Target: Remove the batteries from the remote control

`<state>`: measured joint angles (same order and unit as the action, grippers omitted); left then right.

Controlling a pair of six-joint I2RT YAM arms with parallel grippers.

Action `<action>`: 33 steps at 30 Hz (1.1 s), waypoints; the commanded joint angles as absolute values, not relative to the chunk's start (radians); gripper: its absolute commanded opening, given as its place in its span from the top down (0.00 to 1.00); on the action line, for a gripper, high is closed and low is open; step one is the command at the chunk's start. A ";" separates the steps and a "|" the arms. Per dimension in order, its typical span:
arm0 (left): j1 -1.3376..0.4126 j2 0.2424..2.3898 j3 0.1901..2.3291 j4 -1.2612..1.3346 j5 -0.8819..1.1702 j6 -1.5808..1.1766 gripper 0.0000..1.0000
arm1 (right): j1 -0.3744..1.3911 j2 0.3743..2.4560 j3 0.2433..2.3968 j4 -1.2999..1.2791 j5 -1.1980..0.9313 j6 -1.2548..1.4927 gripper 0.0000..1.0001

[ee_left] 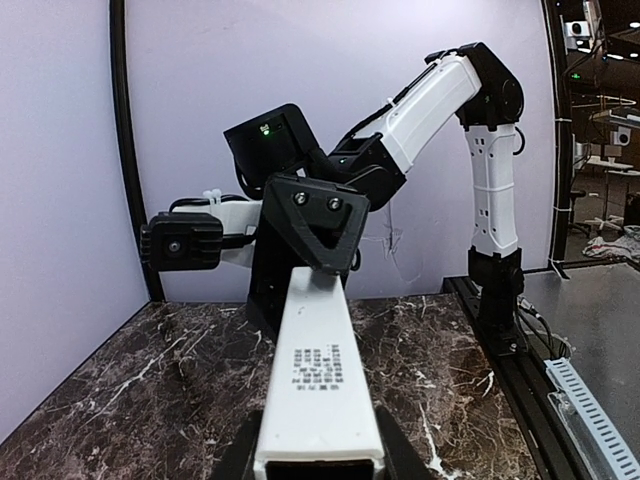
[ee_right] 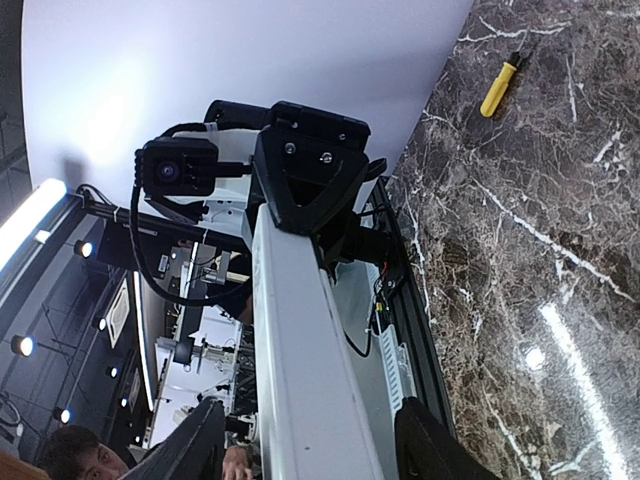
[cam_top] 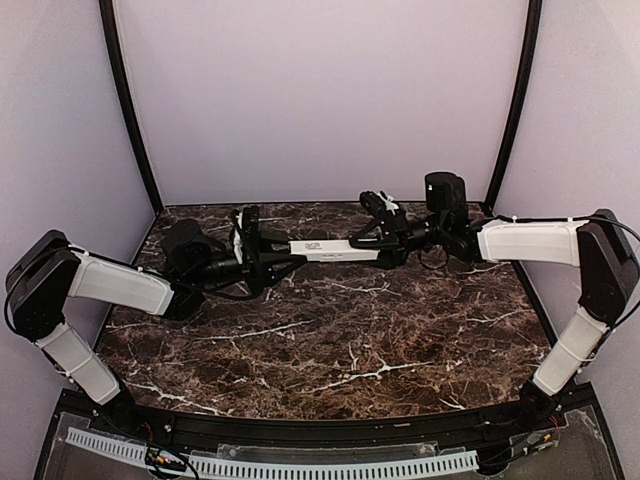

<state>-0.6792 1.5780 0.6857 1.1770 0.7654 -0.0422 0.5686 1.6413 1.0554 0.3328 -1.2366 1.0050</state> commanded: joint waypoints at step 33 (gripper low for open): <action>-0.699 1.524 0.678 1.142 0.729 0.031 1.00 | 0.590 1.616 1.060 0.364 -1.256 1.011 0.64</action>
